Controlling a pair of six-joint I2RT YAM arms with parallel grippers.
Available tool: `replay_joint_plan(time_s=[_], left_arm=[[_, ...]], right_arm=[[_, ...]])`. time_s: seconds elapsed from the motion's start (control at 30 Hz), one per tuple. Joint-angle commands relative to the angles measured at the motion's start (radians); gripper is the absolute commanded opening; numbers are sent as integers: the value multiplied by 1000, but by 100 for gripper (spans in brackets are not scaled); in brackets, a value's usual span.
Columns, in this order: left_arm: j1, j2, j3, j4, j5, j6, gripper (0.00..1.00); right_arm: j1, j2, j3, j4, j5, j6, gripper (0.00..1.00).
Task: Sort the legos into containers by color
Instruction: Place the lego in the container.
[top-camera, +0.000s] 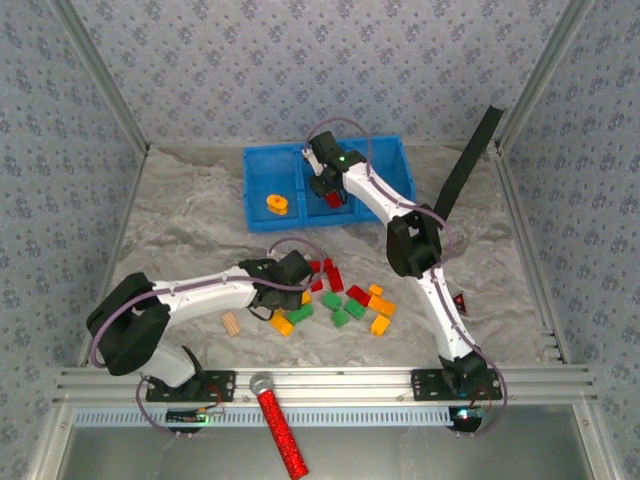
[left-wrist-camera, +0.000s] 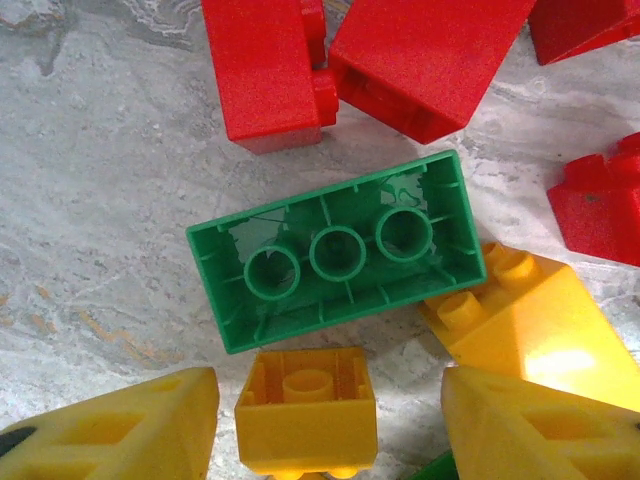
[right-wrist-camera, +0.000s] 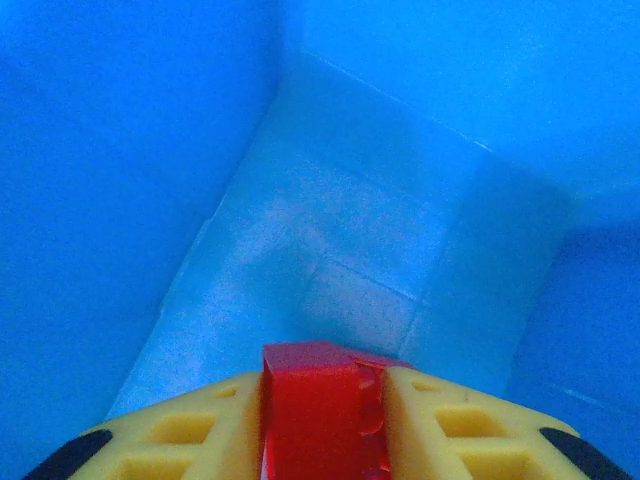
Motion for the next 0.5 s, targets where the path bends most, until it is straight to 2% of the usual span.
replay_joint_plan(time_s=[0.0,0.13,0.47], left_arm=[[-4,44,-50,-39,13,-26,64],[-4,35,-59,-45,7,-37,64],[-2,-41,-109,-47,-34,-79,62]], right_arm=[[-7,8,22,0,-16,-10,39],[-8,1,20,0,-18,-4,44],[-9,-13,17,-4,-15,1,46]])
